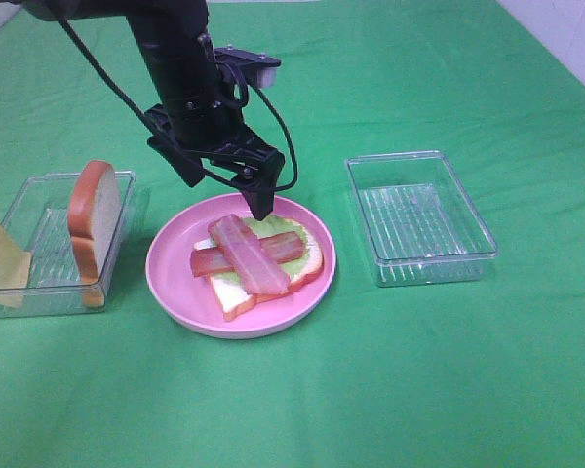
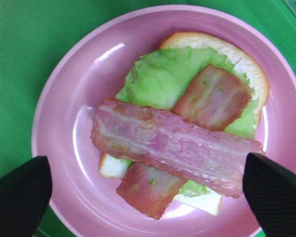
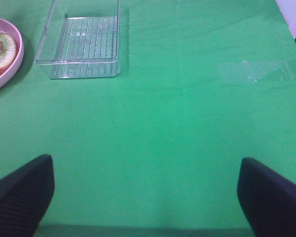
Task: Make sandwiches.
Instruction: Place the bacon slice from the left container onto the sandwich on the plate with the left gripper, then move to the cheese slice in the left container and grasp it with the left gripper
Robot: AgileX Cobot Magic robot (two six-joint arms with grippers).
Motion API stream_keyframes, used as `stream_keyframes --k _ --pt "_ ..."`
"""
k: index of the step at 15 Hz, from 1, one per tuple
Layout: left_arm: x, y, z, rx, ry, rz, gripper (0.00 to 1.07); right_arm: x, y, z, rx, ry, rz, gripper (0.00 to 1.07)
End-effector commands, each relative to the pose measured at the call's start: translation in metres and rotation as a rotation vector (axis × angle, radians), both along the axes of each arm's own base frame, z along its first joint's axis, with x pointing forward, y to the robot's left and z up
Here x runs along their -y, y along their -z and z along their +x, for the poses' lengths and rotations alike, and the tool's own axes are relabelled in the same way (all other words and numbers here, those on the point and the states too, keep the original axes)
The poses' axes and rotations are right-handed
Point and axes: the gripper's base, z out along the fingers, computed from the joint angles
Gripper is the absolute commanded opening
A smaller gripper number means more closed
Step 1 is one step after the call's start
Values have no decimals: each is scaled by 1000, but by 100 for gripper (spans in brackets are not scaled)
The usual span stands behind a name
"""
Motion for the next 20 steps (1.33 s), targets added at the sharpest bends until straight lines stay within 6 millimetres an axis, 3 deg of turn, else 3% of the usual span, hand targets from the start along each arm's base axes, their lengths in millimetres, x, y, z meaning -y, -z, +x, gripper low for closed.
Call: stream_keyframes --k 1,4,6,9,13,16,20 --pt "0 -25 1 47 -16 9 101 0 0 -4 41 2 -3 97" --pt "-11 -76 -6 122 -57 38 101 0 0 -4 41 2 -3 97" --pt "-39 -108 -13 201 -149 166 101 0 0 -4 41 2 -3 97" --pt "-86 -137 -18 236 -268 160 101 0 0 -4 41 2 -3 97" --pt "-152 -140 -28 168 -448 140 101 0 0 -4 41 2 -3 97" --pt "-201 -117 -47 29 -593 127 101 0 0 -4 41 2 -3 97" --pt "-221 -96 -57 -57 -646 153 101 0 0 -4 41 2 -3 97"
